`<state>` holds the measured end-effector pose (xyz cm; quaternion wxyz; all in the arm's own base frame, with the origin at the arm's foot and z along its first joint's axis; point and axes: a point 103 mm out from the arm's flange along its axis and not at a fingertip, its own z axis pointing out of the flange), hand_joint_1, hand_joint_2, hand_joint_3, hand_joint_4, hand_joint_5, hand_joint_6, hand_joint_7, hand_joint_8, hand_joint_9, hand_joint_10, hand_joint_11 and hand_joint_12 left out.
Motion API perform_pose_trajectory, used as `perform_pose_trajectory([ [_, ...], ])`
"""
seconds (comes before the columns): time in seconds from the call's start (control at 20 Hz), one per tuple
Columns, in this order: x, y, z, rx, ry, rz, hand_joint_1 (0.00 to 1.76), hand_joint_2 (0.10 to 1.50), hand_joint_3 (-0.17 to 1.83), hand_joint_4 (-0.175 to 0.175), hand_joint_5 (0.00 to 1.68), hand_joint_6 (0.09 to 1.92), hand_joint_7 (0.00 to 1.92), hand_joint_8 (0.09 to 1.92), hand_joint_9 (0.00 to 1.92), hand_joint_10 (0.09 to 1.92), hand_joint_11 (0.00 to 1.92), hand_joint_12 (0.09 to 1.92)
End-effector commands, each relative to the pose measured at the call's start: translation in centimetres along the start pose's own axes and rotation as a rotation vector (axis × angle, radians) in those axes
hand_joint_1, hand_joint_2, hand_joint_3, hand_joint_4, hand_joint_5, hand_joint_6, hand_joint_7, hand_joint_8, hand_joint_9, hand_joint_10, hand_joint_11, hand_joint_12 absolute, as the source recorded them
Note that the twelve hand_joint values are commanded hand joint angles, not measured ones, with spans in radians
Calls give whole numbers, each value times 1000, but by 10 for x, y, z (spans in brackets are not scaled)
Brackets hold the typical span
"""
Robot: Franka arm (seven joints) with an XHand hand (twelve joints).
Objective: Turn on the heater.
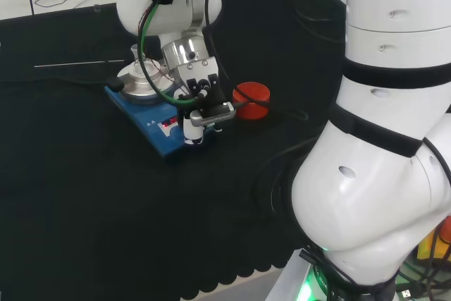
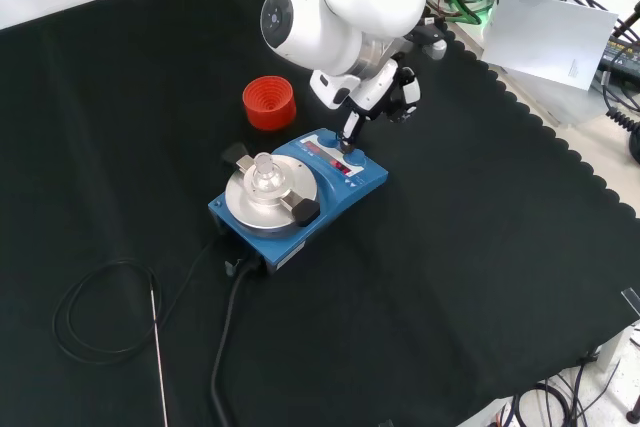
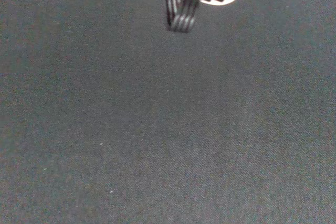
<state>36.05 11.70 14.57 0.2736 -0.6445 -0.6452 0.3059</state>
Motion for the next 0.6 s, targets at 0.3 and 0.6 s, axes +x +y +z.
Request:
perform_pose_trajectory([
  [0.3, 7, -21, -30, -63, 13, -23, 1409, 635, 1089, -33, 415, 254, 1440, 1661, 1628, 1513, 1205, 1318],
  [0.6, 20, -30, -41, -88, -2, -19, 1407, 634, 1091, -33, 417, 262, 1439, 1660, 1628, 1512, 1206, 1316],
])
